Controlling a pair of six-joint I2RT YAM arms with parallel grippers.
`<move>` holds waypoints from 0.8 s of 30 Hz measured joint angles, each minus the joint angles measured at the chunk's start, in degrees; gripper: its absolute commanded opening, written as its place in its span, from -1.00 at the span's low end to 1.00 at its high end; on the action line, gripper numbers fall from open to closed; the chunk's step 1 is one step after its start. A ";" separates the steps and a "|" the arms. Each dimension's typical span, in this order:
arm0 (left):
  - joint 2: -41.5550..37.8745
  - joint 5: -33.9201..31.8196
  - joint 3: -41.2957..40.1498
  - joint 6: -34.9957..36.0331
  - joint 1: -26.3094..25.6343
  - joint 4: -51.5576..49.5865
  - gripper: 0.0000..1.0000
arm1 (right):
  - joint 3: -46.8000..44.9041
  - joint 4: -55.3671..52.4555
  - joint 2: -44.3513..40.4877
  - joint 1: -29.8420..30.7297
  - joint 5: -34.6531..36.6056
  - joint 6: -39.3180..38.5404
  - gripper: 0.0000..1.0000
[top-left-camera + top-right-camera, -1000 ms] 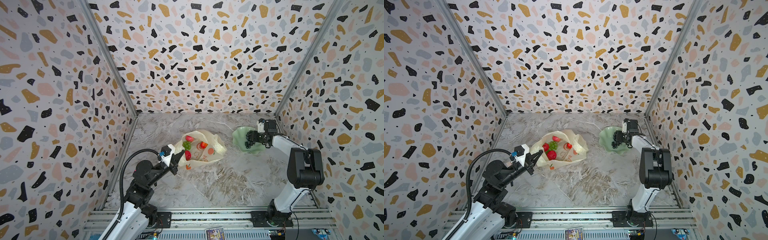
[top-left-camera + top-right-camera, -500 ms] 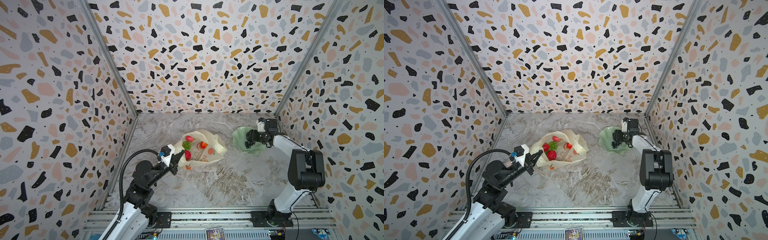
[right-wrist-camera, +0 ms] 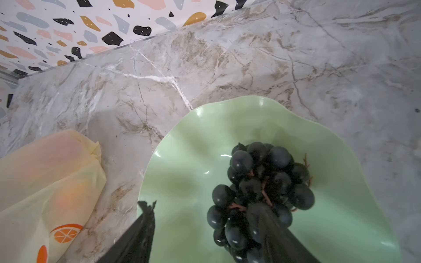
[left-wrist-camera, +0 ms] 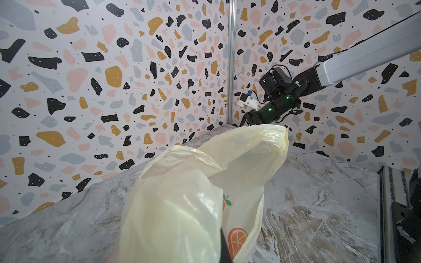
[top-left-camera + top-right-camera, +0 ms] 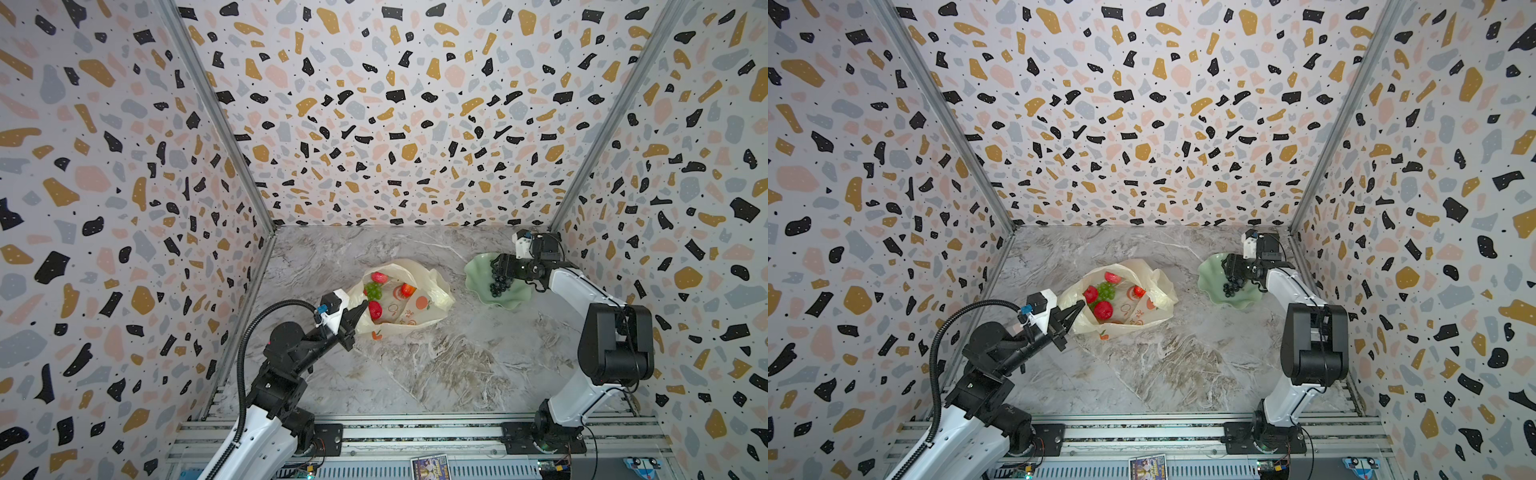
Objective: Take fruits out of the plastic bag
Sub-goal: Place the fake fruit on the plate, then take out the fake fruit from the plastic bag.
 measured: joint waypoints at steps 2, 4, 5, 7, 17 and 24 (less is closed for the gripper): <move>0.00 0.00 -0.02 0.00 0.00 -0.09 -1.00 | 0.00 0.11 0.28 0.00 -0.98 0.22 0.43; 0.00 0.00 0.00 0.02 0.00 -0.15 -1.00 | 0.07 0.28 0.98 0.00 -1.90 0.50 0.42; 0.00 0.00 0.00 0.07 0.00 -0.20 -1.00 | 0.15 0.26 1.53 0.00 -2.34 0.66 0.42; 0.02 0.00 -0.02 0.20 0.00 -0.31 -1.00 | 0.59 0.22 2.75 -0.04 -2.95 0.92 0.42; 0.00 -0.04 -0.02 0.31 0.00 -0.31 -1.00 | 5.99 -2.95 4.11 0.37 -3.74 3.10 0.40; -0.09 -1.81 1.49 -2.60 0.00 -2.25 -1.00 | 13.49 -6.12 -5.53 7.76 0.50 2.38 0.29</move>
